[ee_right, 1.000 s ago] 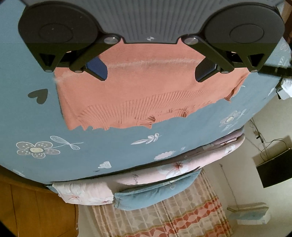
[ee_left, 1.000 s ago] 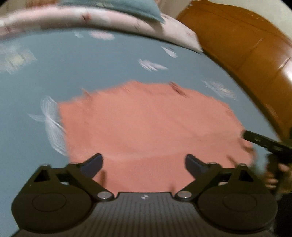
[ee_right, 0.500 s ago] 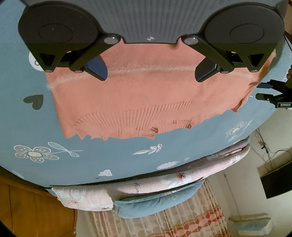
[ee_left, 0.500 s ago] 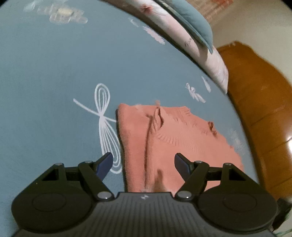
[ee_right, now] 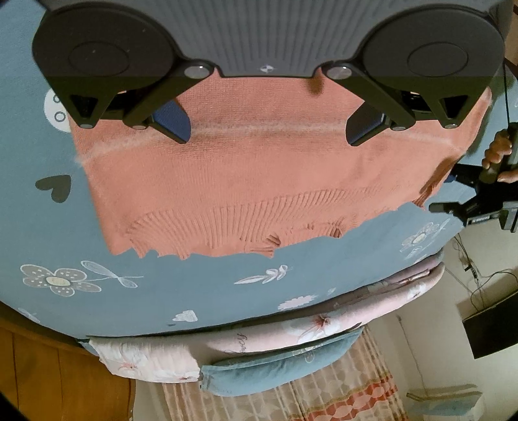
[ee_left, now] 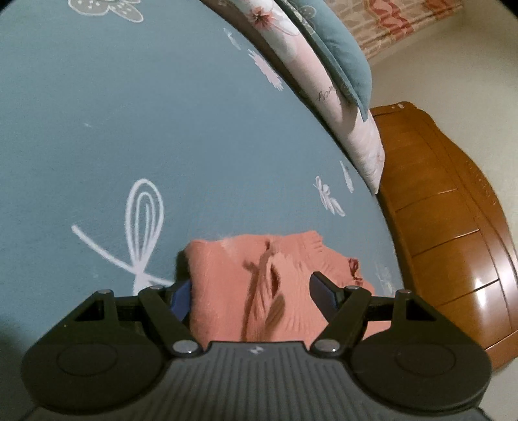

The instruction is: Fold clothes

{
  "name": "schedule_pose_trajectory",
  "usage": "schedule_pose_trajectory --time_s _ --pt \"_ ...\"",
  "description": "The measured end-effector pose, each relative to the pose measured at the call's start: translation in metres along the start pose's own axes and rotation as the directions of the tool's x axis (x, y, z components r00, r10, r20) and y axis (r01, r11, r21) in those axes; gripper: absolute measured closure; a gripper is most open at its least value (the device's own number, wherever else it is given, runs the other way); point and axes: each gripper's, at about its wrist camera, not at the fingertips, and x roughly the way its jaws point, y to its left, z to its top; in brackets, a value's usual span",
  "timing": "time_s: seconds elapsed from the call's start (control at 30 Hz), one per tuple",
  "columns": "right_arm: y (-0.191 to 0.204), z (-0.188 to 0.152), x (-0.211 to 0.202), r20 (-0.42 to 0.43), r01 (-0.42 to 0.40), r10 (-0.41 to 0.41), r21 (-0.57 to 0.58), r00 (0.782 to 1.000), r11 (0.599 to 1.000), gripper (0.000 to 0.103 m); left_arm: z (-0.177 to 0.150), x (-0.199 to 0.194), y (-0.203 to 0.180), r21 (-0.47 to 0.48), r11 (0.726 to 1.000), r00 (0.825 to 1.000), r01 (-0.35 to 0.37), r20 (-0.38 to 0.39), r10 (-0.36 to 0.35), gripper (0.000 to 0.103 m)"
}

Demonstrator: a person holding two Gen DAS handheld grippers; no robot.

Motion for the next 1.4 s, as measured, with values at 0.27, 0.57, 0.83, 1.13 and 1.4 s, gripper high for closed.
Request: schedule_pose_trajectory --time_s 0.27,0.57,0.83,1.13,1.4 --pt "0.002 -0.001 -0.001 -0.009 -0.001 0.001 -0.015 1.0 1.0 0.0 -0.031 -0.019 -0.002 0.037 0.997 0.991 0.064 -0.123 -0.059 0.028" --pt "0.005 -0.002 0.002 -0.02 0.003 -0.004 -0.034 1.0 0.999 0.0 0.003 0.021 -0.013 0.065 0.993 0.986 0.094 -0.146 -0.084 0.016" --pt "0.006 -0.002 0.002 -0.019 0.001 -0.002 -0.037 1.0 0.999 0.0 -0.016 0.007 -0.019 0.125 0.984 0.973 0.13 -0.205 -0.103 0.014" --pt "0.015 -0.004 0.002 -0.017 0.011 -0.013 -0.103 1.0 0.995 0.0 -0.019 0.008 -0.047 0.298 0.953 0.967 -0.051 -0.226 0.122 0.046" --pt "0.035 -0.011 -0.003 0.014 0.03 -0.028 -0.242 1.0 0.97 0.0 -0.02 -0.003 -0.046 0.254 0.957 0.961 -0.142 -0.196 0.195 0.083"
